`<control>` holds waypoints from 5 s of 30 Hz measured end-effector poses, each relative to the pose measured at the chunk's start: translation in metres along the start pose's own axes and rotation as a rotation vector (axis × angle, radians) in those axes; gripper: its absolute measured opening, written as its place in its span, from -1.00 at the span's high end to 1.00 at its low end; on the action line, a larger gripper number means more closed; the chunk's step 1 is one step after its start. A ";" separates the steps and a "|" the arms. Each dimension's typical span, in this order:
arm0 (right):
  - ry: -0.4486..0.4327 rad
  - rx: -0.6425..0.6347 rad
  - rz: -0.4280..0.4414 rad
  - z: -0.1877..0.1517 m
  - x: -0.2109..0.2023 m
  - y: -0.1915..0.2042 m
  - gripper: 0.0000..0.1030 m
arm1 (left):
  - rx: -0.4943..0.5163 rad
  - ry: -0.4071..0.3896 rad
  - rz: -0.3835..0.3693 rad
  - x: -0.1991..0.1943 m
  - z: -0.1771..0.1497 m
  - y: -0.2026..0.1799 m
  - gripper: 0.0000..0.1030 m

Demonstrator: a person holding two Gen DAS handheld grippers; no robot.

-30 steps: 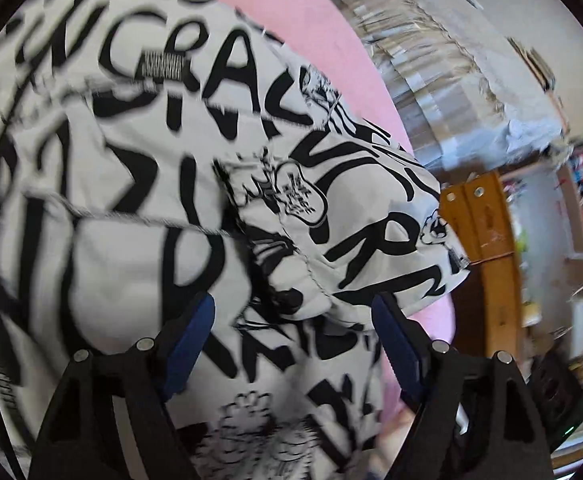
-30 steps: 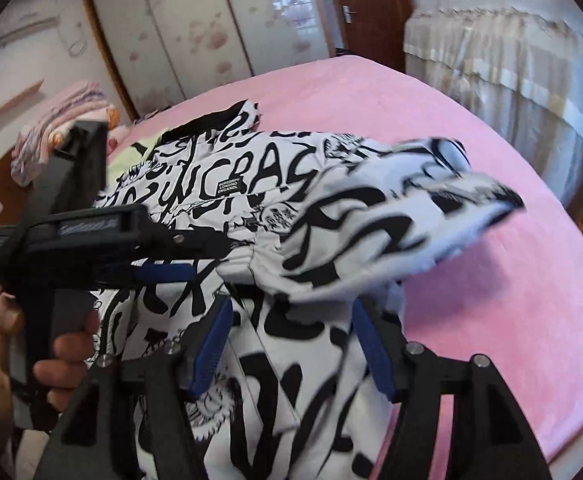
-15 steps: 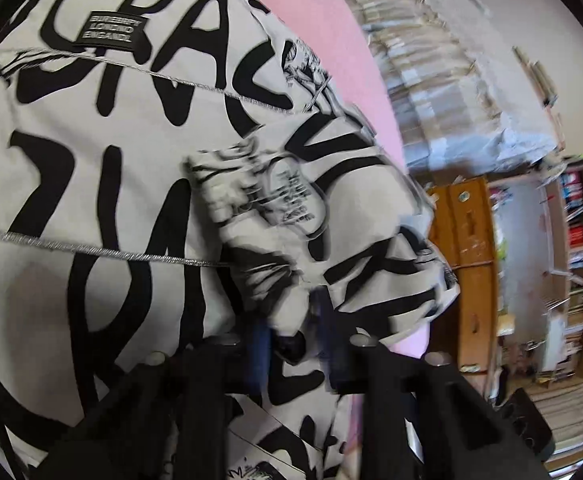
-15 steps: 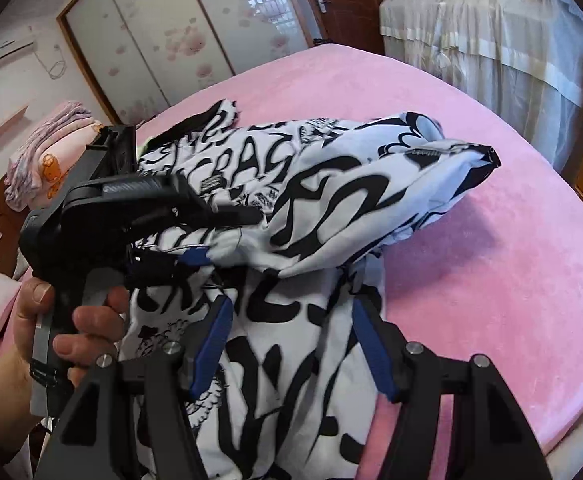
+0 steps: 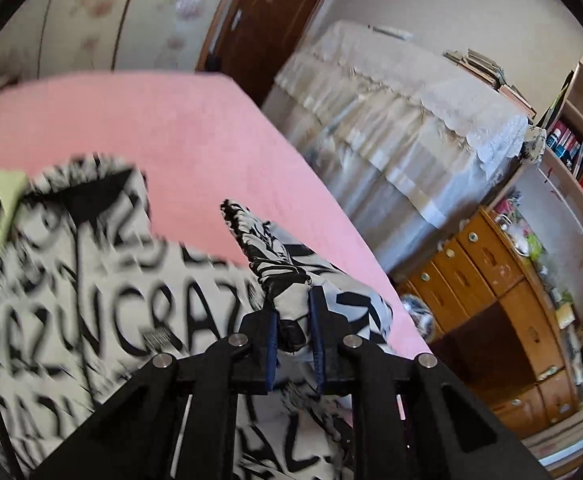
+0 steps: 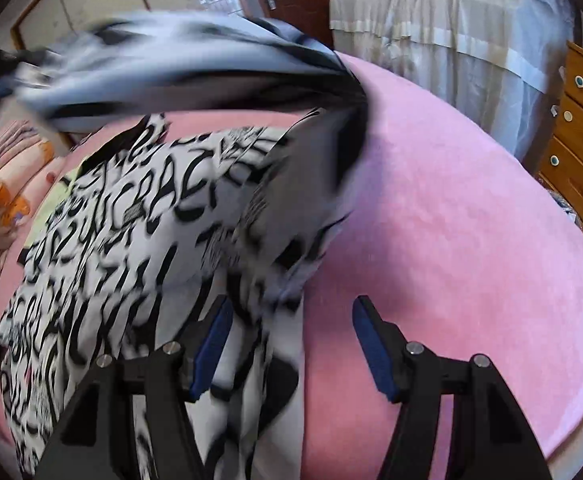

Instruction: Fold large clothes

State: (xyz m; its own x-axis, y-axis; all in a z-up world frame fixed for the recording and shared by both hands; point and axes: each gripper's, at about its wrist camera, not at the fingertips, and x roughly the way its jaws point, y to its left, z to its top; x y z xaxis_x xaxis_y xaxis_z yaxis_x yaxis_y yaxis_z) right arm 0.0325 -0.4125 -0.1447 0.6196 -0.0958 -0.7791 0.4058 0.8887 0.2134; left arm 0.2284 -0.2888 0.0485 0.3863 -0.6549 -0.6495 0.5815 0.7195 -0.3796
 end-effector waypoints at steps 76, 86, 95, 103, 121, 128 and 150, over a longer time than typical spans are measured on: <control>0.172 -0.415 -0.076 -0.006 0.011 0.073 -0.09 | -0.198 0.237 0.378 -0.019 -0.154 0.250 0.42; 0.189 -0.289 -0.104 -0.021 0.031 0.038 0.63 | -0.232 0.275 0.452 0.000 -0.166 0.265 0.73; 0.080 -0.226 -0.021 0.005 -0.022 0.060 0.35 | -0.143 0.183 0.457 -0.038 -0.160 0.220 0.03; 0.108 -0.350 0.102 -0.007 0.012 0.156 0.36 | -0.136 0.132 0.331 -0.005 -0.152 0.179 -0.04; 0.172 -0.236 -0.044 0.002 0.053 0.073 1.00 | -0.111 0.202 0.359 0.042 -0.166 0.206 0.26; 0.173 -0.266 -0.098 0.001 0.053 0.091 0.98 | -0.085 0.216 0.396 0.038 -0.167 0.198 0.19; 0.209 -0.114 -0.024 -0.042 -0.061 0.091 0.59 | -0.144 0.172 0.433 -0.083 -0.199 0.147 -0.08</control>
State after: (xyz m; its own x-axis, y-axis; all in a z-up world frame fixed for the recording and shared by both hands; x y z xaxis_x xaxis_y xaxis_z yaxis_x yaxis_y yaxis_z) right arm 0.0033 -0.3073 -0.1030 0.4529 -0.0329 -0.8909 0.3325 0.9334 0.1345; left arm 0.1395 -0.0829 -0.0847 0.4395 -0.2493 -0.8630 0.2837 0.9501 -0.1300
